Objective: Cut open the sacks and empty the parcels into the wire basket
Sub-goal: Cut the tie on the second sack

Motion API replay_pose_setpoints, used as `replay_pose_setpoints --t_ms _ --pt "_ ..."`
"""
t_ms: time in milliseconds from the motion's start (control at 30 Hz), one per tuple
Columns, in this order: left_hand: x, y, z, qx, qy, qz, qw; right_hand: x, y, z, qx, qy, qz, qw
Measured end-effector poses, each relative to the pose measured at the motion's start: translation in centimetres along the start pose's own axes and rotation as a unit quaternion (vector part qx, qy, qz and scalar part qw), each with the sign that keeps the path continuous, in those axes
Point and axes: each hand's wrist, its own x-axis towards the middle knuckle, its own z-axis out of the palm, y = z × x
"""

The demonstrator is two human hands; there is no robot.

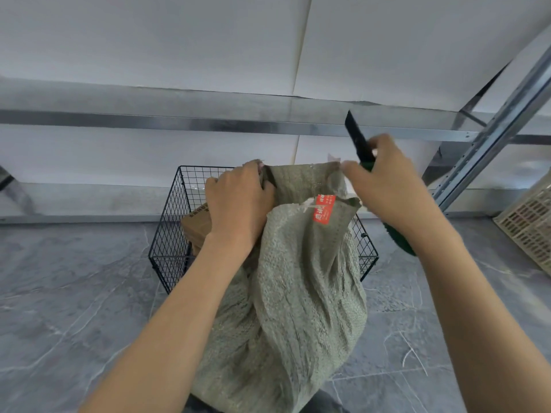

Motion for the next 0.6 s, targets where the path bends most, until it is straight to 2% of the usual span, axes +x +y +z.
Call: replay_pose_setpoints --t_ms 100,200,300,467,600 --pt "-0.1 0.2 -0.3 -0.004 0.012 -0.002 1.0 0.6 -2.1 -1.4 0.034 0.008 -0.011 0.999" --pt "0.0 0.2 -0.3 0.001 0.004 -0.008 1.0 1.2 -4.0 -1.9 0.073 -0.059 -0.021 0.995" --pt "-0.1 0.3 -0.4 -0.006 0.003 -0.006 1.0 1.6 -5.0 -1.1 0.066 -0.111 -0.048 0.99" --pt "0.1 0.3 -0.6 -0.047 0.013 -0.015 0.999 2.2 -6.3 1.3 0.117 -0.085 -0.11 0.983" --pt "0.0 0.6 -1.1 -0.068 0.008 -0.039 0.997 1.8 -7.0 2.6 0.108 -0.134 -0.13 0.976"
